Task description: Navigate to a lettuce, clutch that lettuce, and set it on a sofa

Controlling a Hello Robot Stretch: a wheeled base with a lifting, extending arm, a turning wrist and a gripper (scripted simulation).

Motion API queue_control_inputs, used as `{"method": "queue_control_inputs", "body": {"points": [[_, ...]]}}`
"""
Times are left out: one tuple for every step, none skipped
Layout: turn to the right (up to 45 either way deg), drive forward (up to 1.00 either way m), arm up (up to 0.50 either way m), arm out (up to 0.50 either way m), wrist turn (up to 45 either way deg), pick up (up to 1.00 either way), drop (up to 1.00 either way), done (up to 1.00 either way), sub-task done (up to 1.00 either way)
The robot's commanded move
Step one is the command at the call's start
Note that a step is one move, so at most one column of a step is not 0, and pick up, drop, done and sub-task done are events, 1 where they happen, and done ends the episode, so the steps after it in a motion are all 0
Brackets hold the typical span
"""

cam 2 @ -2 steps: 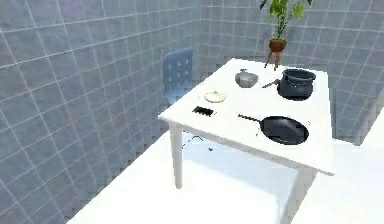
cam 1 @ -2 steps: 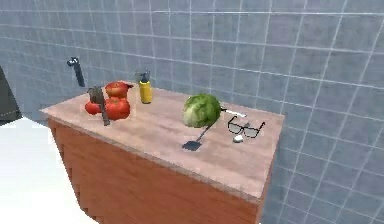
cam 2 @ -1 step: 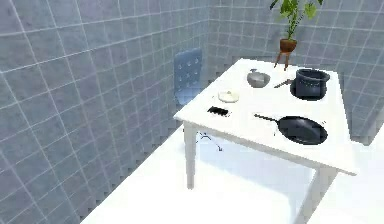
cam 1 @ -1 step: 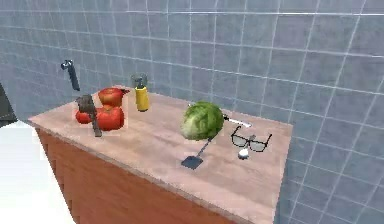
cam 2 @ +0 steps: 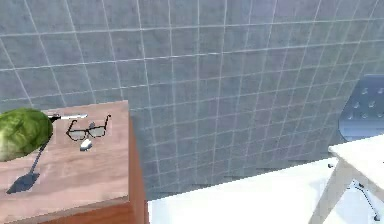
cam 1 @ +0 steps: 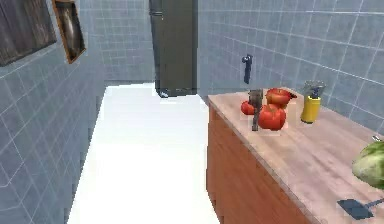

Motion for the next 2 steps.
{"method": "queue_control_inputs", "body": {"points": [[-36.0,0.0,0.0,0.0,0.0,0.0,0.0,0.0,0.0],[0.0,0.0,0.5,0.0,0.0,0.0,0.0,0.0,0.0]]}}
